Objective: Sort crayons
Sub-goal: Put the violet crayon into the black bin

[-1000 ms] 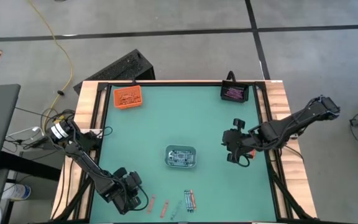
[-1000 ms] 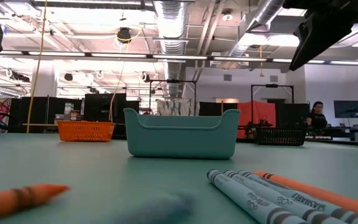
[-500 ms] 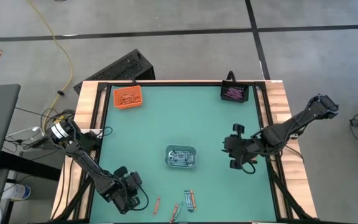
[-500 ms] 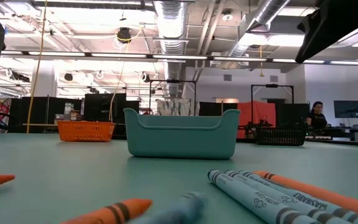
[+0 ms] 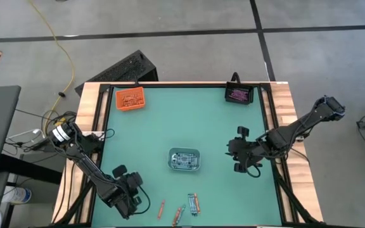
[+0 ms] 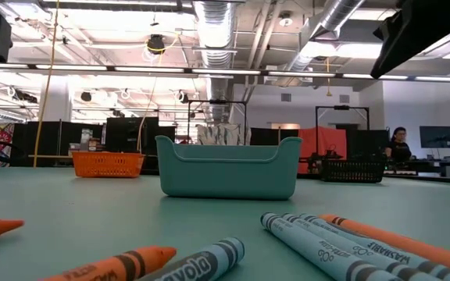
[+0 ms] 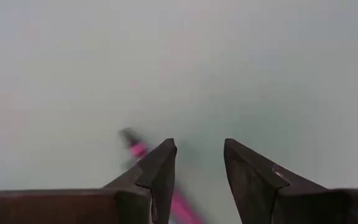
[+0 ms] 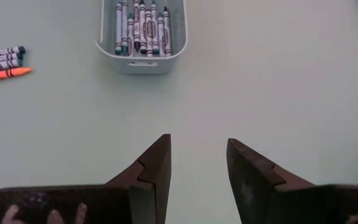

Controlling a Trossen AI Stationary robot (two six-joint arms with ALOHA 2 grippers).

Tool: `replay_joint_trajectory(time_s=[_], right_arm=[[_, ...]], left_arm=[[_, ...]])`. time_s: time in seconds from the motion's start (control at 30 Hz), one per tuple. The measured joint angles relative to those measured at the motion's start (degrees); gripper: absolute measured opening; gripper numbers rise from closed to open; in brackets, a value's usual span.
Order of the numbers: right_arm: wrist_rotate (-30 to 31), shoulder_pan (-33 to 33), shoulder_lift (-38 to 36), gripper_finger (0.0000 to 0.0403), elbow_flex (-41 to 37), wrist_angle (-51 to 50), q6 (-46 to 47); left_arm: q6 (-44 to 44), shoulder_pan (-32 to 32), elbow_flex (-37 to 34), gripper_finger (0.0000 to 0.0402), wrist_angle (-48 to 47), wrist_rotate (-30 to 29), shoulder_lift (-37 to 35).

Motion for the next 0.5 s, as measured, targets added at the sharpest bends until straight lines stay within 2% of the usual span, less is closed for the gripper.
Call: replay_joint_trajectory(time_s=[0.23,0.5], right_arm=[[0.00,0.00,0.00,0.0148,0.00,0.02,0.05],[0.00,0.00,0.00,0.0148,0.00,0.00,0.39]], left_arm=[[-0.55,0.00,0.04,0.0129,-1.55,0.02,0.00],[-6.61,-0.54,0.07,0.0129,-14.23,1.18,-0.90]])
